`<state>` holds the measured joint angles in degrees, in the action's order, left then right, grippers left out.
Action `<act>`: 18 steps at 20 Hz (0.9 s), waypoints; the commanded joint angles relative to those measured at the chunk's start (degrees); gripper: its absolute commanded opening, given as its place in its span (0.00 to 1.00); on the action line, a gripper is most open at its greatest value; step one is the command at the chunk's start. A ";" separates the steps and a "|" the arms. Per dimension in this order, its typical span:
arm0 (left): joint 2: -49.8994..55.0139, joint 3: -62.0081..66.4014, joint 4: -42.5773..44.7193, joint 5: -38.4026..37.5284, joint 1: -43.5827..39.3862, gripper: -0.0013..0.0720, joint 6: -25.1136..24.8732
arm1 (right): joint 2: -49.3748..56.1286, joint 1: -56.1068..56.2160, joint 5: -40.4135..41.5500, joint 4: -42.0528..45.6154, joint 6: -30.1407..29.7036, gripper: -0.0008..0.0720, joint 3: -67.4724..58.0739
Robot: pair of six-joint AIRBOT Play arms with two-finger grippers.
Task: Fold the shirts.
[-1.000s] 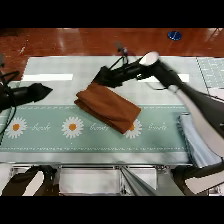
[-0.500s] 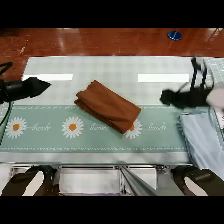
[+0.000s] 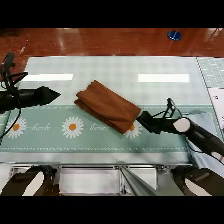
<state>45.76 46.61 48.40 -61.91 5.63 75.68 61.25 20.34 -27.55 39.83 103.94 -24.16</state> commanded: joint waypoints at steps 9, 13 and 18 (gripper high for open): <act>0.37 -0.31 0.04 0.13 -0.55 0.04 -0.02 | 22.47 1.25 -20.20 -22.53 -35.41 0.04 -26.36; 0.37 -0.31 0.07 0.15 -0.55 0.04 -0.02 | 19.30 1.11 -25.20 0.11 -21.59 0.04 -47.98; 0.37 -0.31 0.07 0.35 -0.55 0.04 -0.04 | 16.65 -3.30 -40.37 16.90 -13.49 0.04 -67.84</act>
<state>46.11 46.33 48.45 -61.73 5.10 75.68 79.35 19.84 -59.57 44.77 84.29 -81.01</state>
